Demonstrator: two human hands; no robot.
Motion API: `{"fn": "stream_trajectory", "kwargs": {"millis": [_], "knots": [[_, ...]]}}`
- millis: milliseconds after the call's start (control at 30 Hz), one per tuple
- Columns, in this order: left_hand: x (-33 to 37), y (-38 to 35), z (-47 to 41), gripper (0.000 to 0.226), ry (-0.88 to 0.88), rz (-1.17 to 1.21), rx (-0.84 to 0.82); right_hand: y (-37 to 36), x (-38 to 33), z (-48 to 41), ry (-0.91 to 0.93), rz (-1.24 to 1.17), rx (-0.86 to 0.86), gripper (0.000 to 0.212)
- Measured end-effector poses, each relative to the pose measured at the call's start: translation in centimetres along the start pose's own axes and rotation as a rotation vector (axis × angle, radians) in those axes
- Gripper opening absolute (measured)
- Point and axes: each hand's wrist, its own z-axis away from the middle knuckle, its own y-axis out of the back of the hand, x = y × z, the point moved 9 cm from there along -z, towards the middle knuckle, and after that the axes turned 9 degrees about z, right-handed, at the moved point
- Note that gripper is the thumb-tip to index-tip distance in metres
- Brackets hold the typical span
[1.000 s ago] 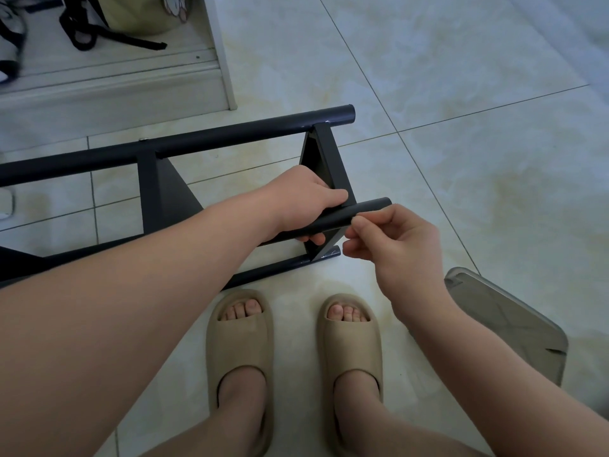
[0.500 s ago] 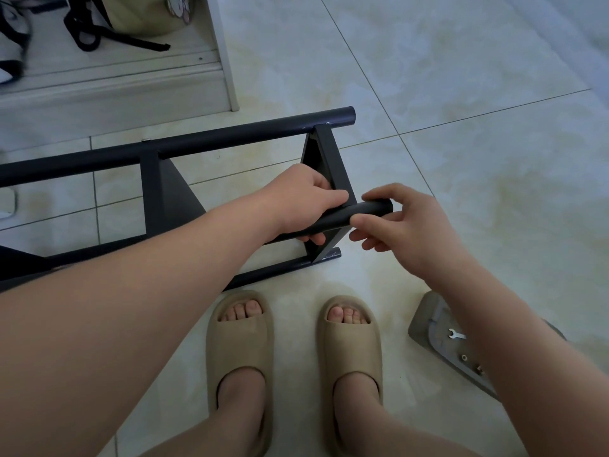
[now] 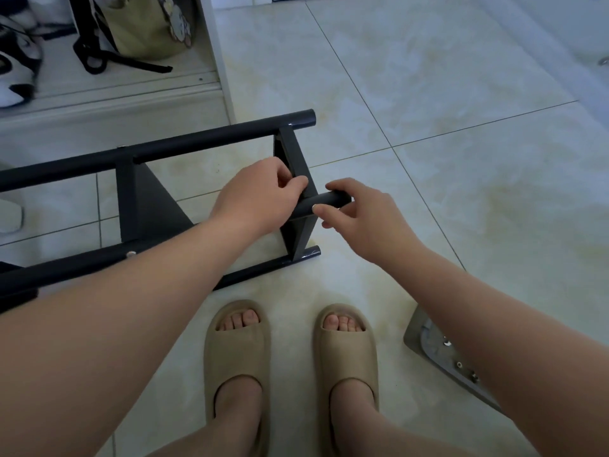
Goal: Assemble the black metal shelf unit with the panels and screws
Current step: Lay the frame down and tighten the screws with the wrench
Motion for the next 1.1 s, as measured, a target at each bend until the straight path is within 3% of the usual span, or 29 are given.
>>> {"fn": "stream_trajectory", "kwargs": {"millis": [100,200,267,367,467,567,767,967,1100], "knots": [[2.6,0.9,2.7,0.016,-0.282,-0.082,0.256,0.0,1.2,2.2,0.068,-0.031,0.0,0.049],[6.1,-0.8,6.1,0.013,-0.593,-0.096,0.284,1.2,4.6,4.8,0.037,-0.051,0.053,0.05],[8.1,-3.7,8.4,0.016,-0.742,-0.122,0.188,1.9,8.3,6.7,-0.056,-0.069,0.08,0.046],[9.5,-10.2,11.6,0.022,-0.873,-0.186,-0.109,2.5,14.6,9.9,-0.217,-0.041,0.079,0.04],[9.0,-17.5,14.3,0.026,-0.988,-0.423,-0.4,2.9,20.7,12.7,-0.353,0.04,0.073,0.035],[8.2,-23.1,15.0,0.032,-1.028,-0.542,-0.585,3.3,26.3,14.8,-0.489,0.072,0.071,0.029],[6.9,-31.2,15.3,0.04,-0.987,-0.639,-0.72,1.7,33.8,16.8,-0.629,0.217,-0.097,0.026],[5.9,-31.9,15.4,0.02,-0.953,-0.667,-0.674,-2.2,37.5,17.9,-0.682,0.441,-0.446,0.031],[6.2,-31.5,15.6,0.018,-0.976,-0.678,-0.651,-4.3,37.5,17.5,-0.618,0.495,-0.485,0.027]]}}
